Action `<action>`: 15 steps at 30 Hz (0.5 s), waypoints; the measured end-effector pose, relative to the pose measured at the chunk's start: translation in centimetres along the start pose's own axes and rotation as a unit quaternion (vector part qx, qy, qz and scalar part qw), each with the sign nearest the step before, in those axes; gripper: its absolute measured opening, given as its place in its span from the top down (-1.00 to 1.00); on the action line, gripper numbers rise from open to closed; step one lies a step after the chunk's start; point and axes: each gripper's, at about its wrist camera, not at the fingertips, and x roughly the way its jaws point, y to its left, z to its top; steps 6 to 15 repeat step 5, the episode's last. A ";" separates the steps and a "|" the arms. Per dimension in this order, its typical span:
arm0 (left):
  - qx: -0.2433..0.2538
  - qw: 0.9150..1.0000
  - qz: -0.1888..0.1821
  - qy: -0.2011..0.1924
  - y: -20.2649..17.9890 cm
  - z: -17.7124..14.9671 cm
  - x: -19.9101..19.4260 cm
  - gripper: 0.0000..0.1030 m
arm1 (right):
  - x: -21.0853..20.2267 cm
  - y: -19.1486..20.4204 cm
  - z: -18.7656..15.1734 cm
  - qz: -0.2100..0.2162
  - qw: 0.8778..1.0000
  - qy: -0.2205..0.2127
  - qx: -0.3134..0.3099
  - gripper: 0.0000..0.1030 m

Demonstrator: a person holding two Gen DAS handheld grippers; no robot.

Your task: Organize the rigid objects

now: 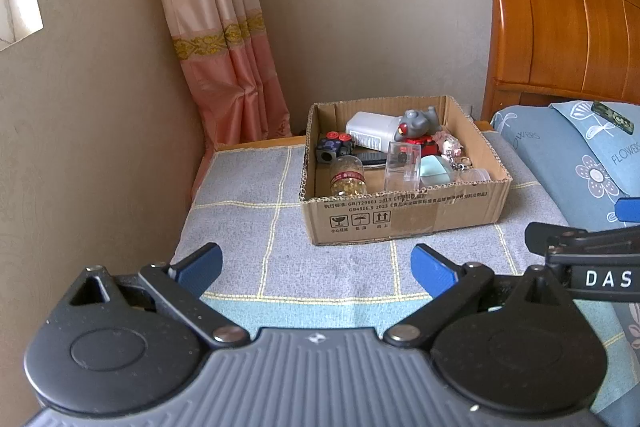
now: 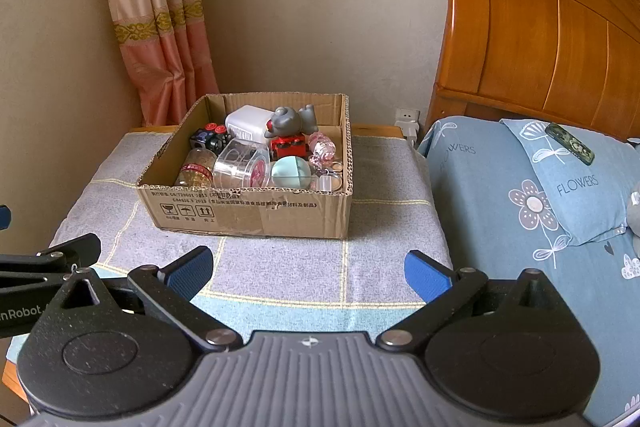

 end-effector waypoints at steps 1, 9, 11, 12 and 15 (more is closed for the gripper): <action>0.000 1.000 0.000 0.000 0.0 0.0 0.0 -0.95 | 0.0 0.0 0.0 0.000 1.000 0.000 0.000 -1.00; 0.000 1.000 0.000 0.000 0.0 0.0 0.0 -0.94 | 0.0 0.0 -0.1 0.000 1.000 -0.001 0.000 -1.00; 0.000 1.000 0.000 0.000 0.0 0.0 0.0 -0.94 | 0.0 0.0 -0.1 0.000 1.000 -0.001 0.000 -1.00; 0.000 1.000 0.000 0.000 0.0 0.0 0.0 -0.94 | 0.0 0.0 -0.1 0.000 1.000 -0.001 0.000 -1.00; 0.000 1.000 0.000 0.000 0.0 0.0 0.0 -0.94 | 0.0 0.0 -0.1 0.000 1.000 -0.001 0.000 -1.00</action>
